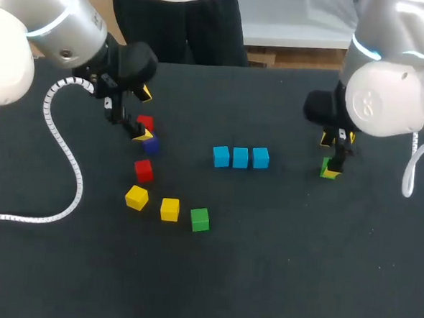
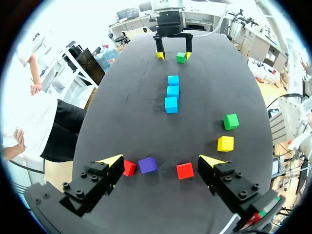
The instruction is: Place the blue cubes, place green cubes on the blue cubes, place the yellow cubes on the green cubes, then place the red cubes on the yellow cubes, and place purple cube on the red cubes.
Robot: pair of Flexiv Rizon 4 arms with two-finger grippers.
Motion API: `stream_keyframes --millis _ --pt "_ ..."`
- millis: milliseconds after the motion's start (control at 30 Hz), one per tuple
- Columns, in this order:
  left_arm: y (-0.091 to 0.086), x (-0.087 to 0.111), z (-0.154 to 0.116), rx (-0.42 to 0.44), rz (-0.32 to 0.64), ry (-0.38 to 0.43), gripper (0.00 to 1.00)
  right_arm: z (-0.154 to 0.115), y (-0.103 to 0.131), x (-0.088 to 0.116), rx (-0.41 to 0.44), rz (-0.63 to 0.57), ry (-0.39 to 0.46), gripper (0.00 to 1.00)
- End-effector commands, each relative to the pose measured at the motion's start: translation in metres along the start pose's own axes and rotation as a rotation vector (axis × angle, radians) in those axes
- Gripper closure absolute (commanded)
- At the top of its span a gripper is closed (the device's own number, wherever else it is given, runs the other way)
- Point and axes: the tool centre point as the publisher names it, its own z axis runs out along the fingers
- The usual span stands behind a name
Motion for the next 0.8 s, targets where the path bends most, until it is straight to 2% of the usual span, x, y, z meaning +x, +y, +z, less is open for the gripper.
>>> stream_keyframes --millis 33,233,800 --pt "0.002 -0.001 0.000 0.003 0.000 0.004 0.00 -0.004 0.007 -0.002 0.022 0.001 0.004 0.00" --pt "0.002 -0.001 0.000 0.003 0.000 0.004 0.00 -0.008 0.009 -0.001 0.028 0.001 0.012 0.00" --pt "0.002 -0.001 0.000 0.003 0.000 0.004 0.00 0.006 0.009 0.001 -0.014 0.010 0.010 0.00"
